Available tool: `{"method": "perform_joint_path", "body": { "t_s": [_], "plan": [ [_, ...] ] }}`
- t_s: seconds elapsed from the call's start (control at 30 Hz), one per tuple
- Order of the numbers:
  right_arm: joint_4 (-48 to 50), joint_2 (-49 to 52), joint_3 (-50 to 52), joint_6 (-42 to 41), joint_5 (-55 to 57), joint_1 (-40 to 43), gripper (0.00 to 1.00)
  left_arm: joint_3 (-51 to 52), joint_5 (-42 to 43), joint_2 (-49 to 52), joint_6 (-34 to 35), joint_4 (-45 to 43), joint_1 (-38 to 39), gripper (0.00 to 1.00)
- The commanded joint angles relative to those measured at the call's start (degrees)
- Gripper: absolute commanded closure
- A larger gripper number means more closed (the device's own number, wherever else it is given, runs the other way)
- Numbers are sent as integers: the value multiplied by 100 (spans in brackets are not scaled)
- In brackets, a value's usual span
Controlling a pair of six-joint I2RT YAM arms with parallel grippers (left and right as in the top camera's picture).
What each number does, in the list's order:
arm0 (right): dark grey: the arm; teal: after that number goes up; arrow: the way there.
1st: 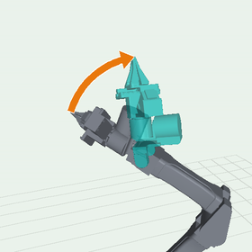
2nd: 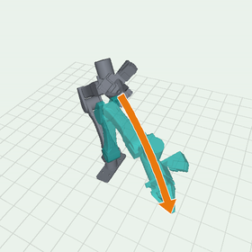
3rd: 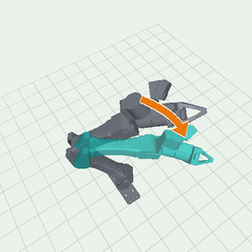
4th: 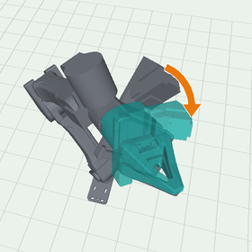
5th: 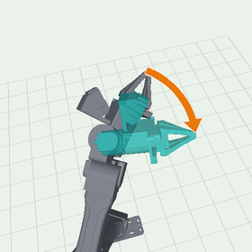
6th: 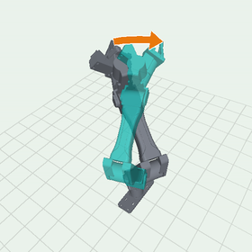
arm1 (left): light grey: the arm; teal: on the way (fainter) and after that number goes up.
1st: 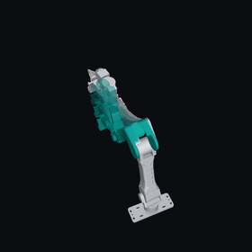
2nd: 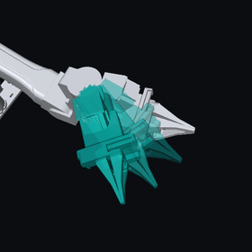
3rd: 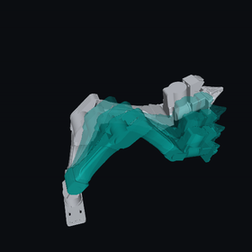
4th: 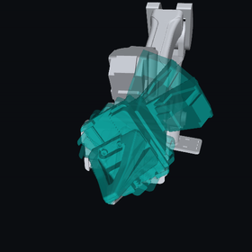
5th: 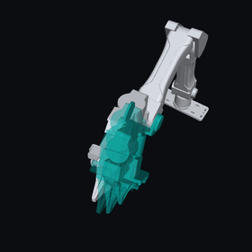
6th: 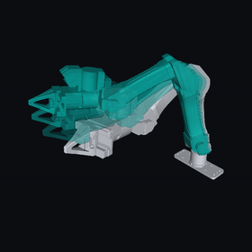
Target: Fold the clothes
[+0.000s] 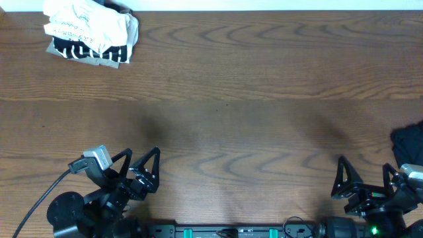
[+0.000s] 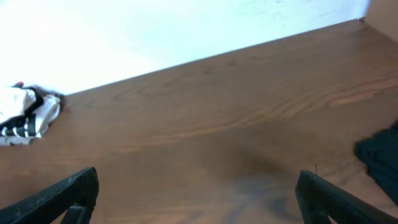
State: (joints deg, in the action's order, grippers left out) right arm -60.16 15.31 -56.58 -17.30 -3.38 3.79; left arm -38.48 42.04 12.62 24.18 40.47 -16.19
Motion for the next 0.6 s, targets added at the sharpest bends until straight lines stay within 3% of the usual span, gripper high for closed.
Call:
{"method": "perform_joint_path", "body": {
  "t_s": [0.0,0.07,0.57],
  "plan": [
    [68,7,11,-715,13,-44,1,11,81,-31,-31,-20,-13,2],
    [42,7,11,-988,20,-44,1,11,81,-31,-31,-22,-13,2],
    [-289,-17,136,-763,706,-44,1,11,81,-31,-31,-20,-13,2]
  ]
}}
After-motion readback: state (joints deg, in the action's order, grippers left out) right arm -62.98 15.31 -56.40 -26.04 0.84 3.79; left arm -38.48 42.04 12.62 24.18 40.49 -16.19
